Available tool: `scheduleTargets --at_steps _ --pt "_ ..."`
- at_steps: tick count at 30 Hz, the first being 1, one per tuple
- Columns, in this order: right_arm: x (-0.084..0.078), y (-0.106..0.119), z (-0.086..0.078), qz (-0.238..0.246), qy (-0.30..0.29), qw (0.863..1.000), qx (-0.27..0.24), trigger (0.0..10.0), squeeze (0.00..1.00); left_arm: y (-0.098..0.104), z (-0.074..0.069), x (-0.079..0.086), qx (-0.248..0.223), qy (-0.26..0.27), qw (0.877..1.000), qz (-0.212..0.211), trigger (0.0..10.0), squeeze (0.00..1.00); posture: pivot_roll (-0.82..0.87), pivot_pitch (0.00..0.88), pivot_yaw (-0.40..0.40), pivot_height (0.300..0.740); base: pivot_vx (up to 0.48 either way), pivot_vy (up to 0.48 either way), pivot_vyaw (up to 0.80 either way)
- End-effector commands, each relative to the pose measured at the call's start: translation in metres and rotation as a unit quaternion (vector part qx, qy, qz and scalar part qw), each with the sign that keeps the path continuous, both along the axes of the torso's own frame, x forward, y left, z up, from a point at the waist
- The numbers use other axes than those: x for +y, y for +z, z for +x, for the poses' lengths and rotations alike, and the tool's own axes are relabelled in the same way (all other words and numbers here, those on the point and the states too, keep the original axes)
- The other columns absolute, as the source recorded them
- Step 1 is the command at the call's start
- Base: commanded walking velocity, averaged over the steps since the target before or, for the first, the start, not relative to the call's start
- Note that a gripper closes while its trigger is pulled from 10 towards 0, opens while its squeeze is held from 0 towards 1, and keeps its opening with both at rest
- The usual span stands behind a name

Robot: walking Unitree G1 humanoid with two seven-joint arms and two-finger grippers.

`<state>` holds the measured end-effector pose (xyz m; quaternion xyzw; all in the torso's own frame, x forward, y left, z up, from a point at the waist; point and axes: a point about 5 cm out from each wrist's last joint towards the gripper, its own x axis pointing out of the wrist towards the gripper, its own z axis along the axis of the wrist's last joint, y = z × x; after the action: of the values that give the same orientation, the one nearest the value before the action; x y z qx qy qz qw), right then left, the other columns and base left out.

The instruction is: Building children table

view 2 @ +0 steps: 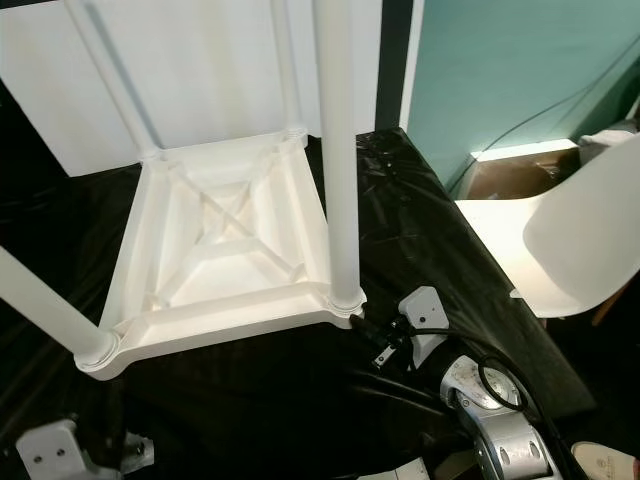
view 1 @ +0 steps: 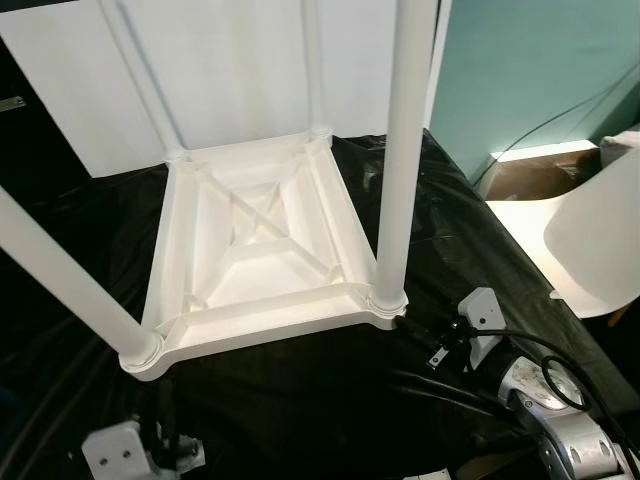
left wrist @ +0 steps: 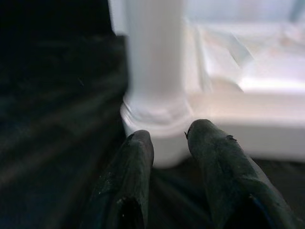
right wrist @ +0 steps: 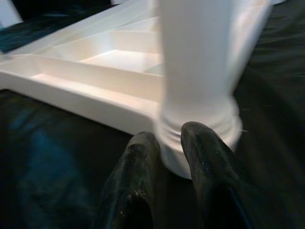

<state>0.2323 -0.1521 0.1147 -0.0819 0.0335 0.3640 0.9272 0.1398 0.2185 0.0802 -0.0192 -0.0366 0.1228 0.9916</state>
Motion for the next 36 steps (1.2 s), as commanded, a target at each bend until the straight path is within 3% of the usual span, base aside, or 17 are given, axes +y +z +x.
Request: scheduleTargets --at_steps 1,3,8,10,16,18,21,31,36 --pt "0.003 0.001 0.001 0.006 0.017 1.0 0.007 10.0 0.0 0.0 -0.002 0.013 0.001 0.081 0.997 0.007 10.0 0.0 0.04 0.0 0.039 0.74 0.0 0.0 0.0" --pt "0.005 -0.002 0.005 0.004 0.04 0.999 0.022 10.0 0.0 0.006 0.004 0.026 -0.014 0.117 0.993 0.022 10.0 0.0 0.04 0.0 0.038 0.74 0.0 0.0 0.0" --pt "0.007 -0.002 0.008 0.003 0.049 0.998 0.026 10.0 0.0 0.009 0.007 0.031 -0.021 0.132 0.991 0.032 10.0 0.0 0.04 0.0 0.036 0.74 0.0 0.0 0.0" --pt "0.014 -0.002 0.015 0.004 0.063 0.998 0.023 10.0 0.0 0.012 0.011 0.041 -0.03 0.155 0.987 0.044 10.0 0.0 0.04 0.0 0.027 0.74 0.0 0.0 0.0" --pt "0.03 0.0 0.024 0.005 0.092 0.996 0.016 10.0 0.0 0.018 0.021 0.047 -0.049 0.157 0.985 0.051 10.0 0.0 0.05 0.0 0.021 0.74 0.0 0.0 0.0" --pt "0.043 0.002 0.033 0.004 0.111 0.994 0.004 10.0 0.0 0.026 0.033 0.041 -0.07 0.13 0.988 0.051 10.0 0.0 0.05 0.0 0.019 0.74 0.0 0.0 0.0" --pt "0.053 0.005 0.039 0.006 0.124 0.992 -0.002 10.0 0.0 0.031 0.04 0.035 -0.083 0.107 0.989 0.059 10.0 0.0 0.05 0.0 0.021 0.74 0.0 0.0 0.0" --pt "0.075 0.007 0.046 0.022 0.143 0.99 -0.008 10.0 0.0 0.04 0.047 0.022 -0.105 0.056 0.991 0.063 10.0 0.0 0.06 0.0 0.022 0.74 0.0 0.0 0.0" --pt "0.087 0.012 0.066 0.024 0.065 0.996 -0.057 10.0 0.0 0.045 0.054 0.001 -0.117 -0.016 0.99 0.071 10.0 0.0 0.05 0.0 0.026 0.74 0.0 0.0 0.0"
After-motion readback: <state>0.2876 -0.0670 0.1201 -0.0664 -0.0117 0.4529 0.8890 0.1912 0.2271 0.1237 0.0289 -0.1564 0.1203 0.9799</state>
